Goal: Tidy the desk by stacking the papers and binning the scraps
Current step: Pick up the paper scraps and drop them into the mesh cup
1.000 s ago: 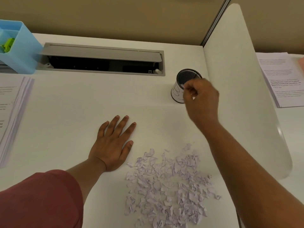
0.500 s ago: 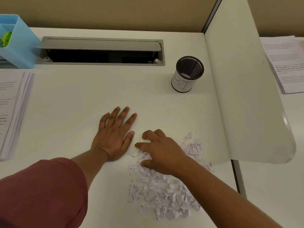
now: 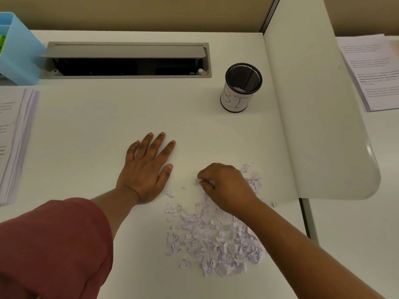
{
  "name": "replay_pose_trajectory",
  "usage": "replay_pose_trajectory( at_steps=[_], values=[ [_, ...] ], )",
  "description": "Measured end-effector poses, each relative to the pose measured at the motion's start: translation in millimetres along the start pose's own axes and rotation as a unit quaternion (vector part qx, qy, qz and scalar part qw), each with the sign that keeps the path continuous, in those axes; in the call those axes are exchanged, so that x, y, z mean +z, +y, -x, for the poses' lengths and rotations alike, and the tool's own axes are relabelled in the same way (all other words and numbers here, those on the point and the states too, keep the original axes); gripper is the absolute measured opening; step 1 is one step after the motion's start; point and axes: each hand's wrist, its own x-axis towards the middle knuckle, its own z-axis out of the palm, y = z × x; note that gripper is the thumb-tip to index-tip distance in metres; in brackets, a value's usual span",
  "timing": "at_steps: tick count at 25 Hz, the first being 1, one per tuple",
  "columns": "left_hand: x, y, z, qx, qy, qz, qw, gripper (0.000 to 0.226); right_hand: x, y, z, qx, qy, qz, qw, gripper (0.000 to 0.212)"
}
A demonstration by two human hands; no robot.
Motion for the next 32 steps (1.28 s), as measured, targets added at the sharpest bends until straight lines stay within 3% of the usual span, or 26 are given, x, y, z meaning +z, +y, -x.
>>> replay_pose_trajectory(
  at_steps=[5,11,18,25,32],
  values=[
    [0.7,-0.5,0.2,-0.001,0.000,0.000,1.000,0.063,-34.3,4.4,-5.0,0.133,0.058,-0.153,0.978,0.011],
    [3.2,-1.9,0.1,0.001,0.002,0.000,1.000,0.062,-95.1,5.6,-40.9,0.148,0.146,-0.276,0.938,0.003],
    [2.0,-1.8,-0.5,0.000,0.003,-0.004,1.000,0.062,-152.5,17.3,-97.8,0.126,0.301,-0.177,0.929,0.014],
    [0.7,-1.9,0.0,0.002,0.002,0.008,1.000,0.062,-158.1,33.4,-132.0,0.113,0.315,-0.105,0.937,0.007],
    [1.5,-2.4,-0.4,0.004,0.001,0.007,1.000,0.062,-152.9,39.3,-137.9,0.116,0.338,-0.138,0.924,0.017]
  ],
)
